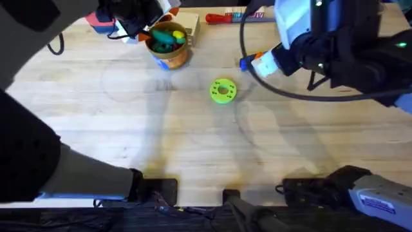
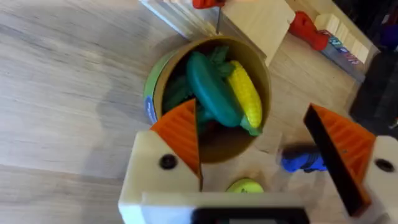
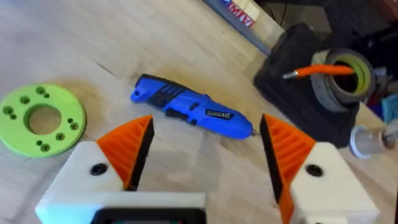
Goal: Pick up the gripper from the table and insert it into the empty holder that is missing its gripper. Then pick up a screw, insert it into the mounting hole, and use the screwdriver to tighten it. Finally, clean up the table by picking up the vegetable and placing it into the bucket.
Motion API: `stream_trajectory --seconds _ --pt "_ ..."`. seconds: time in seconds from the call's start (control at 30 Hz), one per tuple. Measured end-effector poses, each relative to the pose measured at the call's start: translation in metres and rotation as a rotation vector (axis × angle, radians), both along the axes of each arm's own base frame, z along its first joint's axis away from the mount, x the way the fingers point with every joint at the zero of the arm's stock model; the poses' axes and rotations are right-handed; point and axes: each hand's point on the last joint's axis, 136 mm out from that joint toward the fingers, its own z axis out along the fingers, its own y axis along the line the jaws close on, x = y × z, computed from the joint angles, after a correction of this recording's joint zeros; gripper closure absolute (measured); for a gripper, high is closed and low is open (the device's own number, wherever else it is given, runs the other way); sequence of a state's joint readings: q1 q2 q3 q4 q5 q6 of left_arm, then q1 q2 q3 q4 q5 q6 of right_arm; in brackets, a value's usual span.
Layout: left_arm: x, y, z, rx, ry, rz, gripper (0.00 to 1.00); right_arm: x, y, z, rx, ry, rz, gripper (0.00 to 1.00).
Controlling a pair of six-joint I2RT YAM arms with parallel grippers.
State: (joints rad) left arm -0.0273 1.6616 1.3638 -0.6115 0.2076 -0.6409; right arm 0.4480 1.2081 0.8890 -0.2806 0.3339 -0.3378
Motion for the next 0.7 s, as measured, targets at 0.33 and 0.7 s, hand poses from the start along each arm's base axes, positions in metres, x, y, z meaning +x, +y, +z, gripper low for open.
stream_trajectory --seconds 0.33,0.7 --pt "-0.081 -0.015 0.073 0.225 -0.077 -0.361 0.013 -0.051 -0.045 0.086 0.137 -0.029 -0.165 0.010" --pt "-0.178 -0.049 0.073 0.333 0.030 -0.731 0.013 -0.115 -0.073 0.075 0.122 0.138 -0.243 0.010"
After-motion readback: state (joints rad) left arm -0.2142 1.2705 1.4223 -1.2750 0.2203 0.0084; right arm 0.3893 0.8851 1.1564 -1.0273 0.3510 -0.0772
